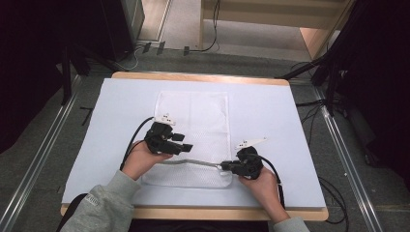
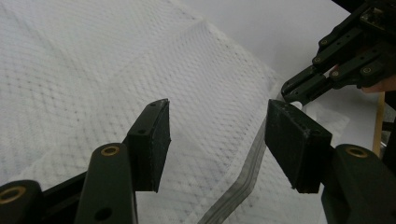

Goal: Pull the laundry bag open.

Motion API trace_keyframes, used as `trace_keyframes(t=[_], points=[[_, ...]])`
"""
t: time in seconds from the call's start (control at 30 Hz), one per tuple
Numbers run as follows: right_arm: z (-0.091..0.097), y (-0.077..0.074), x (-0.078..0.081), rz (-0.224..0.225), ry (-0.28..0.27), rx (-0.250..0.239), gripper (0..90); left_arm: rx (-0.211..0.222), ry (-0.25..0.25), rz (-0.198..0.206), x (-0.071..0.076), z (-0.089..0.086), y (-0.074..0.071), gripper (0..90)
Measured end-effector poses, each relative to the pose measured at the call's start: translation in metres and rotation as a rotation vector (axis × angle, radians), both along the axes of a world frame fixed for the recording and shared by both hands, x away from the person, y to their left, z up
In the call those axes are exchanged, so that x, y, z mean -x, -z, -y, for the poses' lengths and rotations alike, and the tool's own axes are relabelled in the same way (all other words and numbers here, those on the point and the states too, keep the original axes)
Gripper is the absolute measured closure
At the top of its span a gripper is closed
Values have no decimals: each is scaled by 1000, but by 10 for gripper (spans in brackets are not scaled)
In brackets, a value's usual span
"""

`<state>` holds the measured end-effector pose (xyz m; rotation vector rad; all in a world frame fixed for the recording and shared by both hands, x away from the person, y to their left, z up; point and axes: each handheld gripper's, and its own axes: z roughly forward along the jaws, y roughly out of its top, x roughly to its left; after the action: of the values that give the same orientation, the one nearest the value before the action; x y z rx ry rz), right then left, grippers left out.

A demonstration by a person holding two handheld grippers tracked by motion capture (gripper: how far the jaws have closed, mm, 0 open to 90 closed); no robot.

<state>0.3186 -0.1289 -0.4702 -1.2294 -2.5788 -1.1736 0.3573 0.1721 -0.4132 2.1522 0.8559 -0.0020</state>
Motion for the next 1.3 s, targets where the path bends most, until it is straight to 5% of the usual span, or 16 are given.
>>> trace_keyframes(t=[0.4, 0.77, 1.3], points=[[-9, -7, 1, 68, -2, -21, 900, 12, 66, -53, 8, 20, 7, 591], [0, -2, 0, 88, 5, 74, 900, 16, 121, -95, 12, 47, 19, 790], [-3, 1, 5, 146, 0, 94, 900, -37, 141, -137, 12, 71, 52, 779]])
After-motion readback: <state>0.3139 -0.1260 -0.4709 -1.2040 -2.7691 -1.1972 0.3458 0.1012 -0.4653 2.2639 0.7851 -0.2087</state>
